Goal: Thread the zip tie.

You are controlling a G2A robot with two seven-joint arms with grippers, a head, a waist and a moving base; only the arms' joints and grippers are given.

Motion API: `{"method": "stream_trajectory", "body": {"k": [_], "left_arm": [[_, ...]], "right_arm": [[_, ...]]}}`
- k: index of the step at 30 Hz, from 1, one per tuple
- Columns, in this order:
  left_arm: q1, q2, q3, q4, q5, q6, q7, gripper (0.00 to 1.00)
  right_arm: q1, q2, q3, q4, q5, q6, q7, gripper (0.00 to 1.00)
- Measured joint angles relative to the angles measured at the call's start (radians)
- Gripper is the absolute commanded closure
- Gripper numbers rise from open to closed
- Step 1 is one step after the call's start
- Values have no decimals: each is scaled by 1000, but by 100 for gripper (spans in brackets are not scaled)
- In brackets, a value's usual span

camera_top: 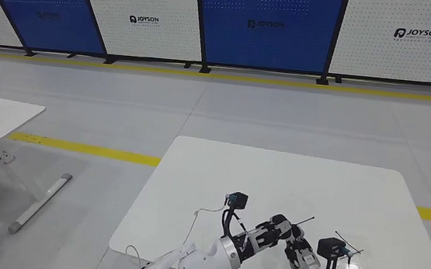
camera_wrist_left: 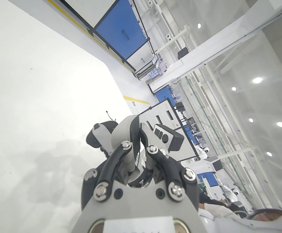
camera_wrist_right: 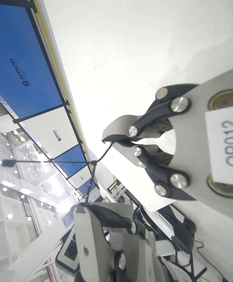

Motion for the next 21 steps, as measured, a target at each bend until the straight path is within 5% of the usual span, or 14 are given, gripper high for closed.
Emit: {"method": "stream_trajectory", "body": {"k": [21], "left_arm": [[31, 6, -16, -36, -12, -35, 4, 100]], "right_arm": [[-1, -6, 3, 8, -2, -5, 5, 100]]}}
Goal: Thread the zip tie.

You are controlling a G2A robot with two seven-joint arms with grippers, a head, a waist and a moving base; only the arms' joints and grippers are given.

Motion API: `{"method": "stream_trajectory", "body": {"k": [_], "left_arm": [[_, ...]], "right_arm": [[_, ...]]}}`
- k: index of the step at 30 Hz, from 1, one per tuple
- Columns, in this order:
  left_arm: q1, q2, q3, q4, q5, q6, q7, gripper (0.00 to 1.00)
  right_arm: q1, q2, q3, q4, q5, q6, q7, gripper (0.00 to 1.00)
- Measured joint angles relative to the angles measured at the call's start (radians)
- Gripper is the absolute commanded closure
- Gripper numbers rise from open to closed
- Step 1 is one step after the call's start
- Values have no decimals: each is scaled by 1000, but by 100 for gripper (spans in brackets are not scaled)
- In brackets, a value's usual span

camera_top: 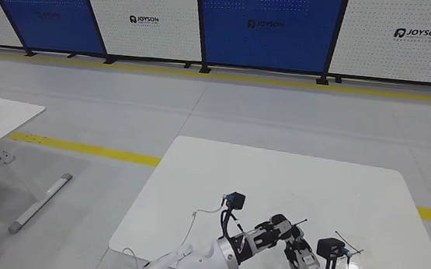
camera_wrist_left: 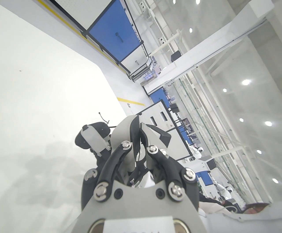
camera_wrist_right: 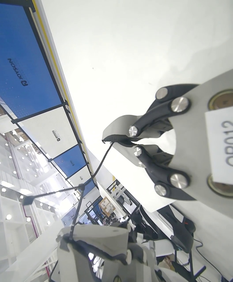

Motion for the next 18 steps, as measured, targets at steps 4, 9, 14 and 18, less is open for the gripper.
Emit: {"method": "stream_trajectory", "body": {"k": [4, 9, 14, 18], "left_arm": [[8, 1, 1, -8, 7, -6, 3, 100], [13, 3, 0, -13, 12, -10, 4, 100], [19, 4, 2, -25, 19, -19, 7, 100], [25, 5, 2, -36, 28, -22, 7, 100]], "right_arm": [[-1, -1, 1, 1, 0, -1, 0, 100], [-1, -2, 2, 4, -1, -4, -3, 100], [2, -5, -2, 11, -5, 0, -5, 100], [4, -6, -3, 13, -8, 2, -6, 100]]}}
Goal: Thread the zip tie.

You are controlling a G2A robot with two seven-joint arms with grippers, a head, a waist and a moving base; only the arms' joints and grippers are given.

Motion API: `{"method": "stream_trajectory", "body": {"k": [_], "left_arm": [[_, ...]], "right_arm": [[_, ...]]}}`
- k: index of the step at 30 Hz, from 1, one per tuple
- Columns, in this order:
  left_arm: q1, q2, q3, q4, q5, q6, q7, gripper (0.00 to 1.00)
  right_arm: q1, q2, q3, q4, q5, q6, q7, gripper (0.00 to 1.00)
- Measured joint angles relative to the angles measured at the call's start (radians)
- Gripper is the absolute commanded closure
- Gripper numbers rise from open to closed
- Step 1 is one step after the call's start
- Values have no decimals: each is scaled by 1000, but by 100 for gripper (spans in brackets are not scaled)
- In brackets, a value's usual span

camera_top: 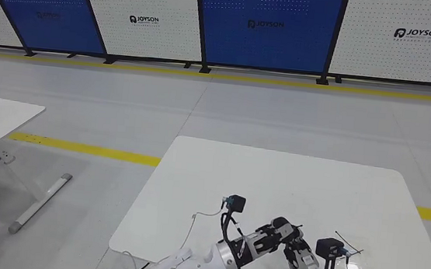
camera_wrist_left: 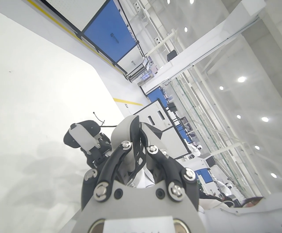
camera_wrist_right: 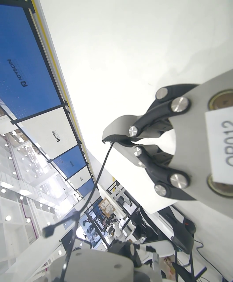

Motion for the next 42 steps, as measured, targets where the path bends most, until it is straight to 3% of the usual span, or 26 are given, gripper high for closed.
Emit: {"method": "stream_trajectory", "body": {"k": [31, 32, 33, 34, 42], "left_arm": [[13, 6, -1, -16, 20, -14, 8, 100], [12, 6, -1, -15, 20, -11, 10, 100], [11, 6, -2, -13, 19, -9, 12, 100], [10, 5, -2, -10, 15, -5, 14, 100], [1, 1, -13, 6, -9, 37, 58, 100]], "right_arm": [[-3, -8, 7, -2, -5, 3, 0, 100], [-3, -8, 7, -3, -5, 3, 1, 76], [-3, -8, 7, -4, -5, 4, 2, 22], [-3, -8, 7, -6, -4, 4, 4, 0], [-13, -10, 21, -21, 23, 4, -9, 0]]}}
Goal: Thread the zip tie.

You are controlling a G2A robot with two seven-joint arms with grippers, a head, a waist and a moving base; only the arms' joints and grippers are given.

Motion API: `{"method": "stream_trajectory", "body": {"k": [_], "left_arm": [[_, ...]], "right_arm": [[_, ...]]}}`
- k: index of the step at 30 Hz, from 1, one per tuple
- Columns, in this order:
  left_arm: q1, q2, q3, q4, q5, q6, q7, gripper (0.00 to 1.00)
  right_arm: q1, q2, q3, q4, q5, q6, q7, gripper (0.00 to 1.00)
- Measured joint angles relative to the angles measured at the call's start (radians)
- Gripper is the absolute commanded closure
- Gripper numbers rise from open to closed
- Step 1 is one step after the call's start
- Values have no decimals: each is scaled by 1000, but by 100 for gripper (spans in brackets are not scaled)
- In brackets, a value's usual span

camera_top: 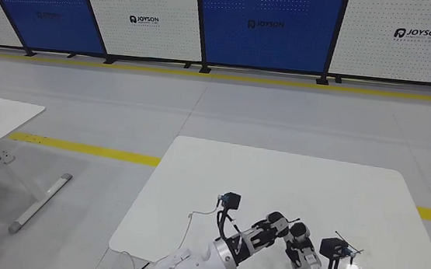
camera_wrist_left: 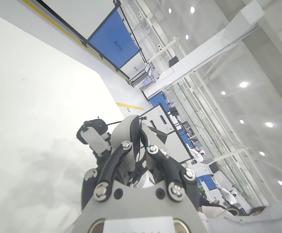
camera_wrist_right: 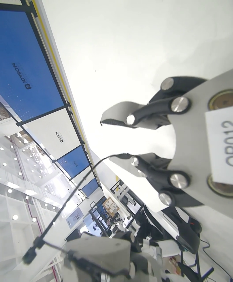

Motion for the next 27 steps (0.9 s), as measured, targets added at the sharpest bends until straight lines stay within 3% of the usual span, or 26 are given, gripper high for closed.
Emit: {"method": "stream_trajectory", "body": {"k": [9, 18, 27], "left_arm": [[-9, -5, -33, 38, -72, 21, 51, 100], [4, -4, -61, 66, -98, 10, 59, 100], [4, -4, -60, 67, -97, 8, 58, 100]], "right_arm": [[-30, 2, 40, -21, 51, -44, -47, 0], [-138, 11, 142, -95, 99, -94, -169, 0], [-141, 11, 145, -97, 102, -96, -169, 0]]}}
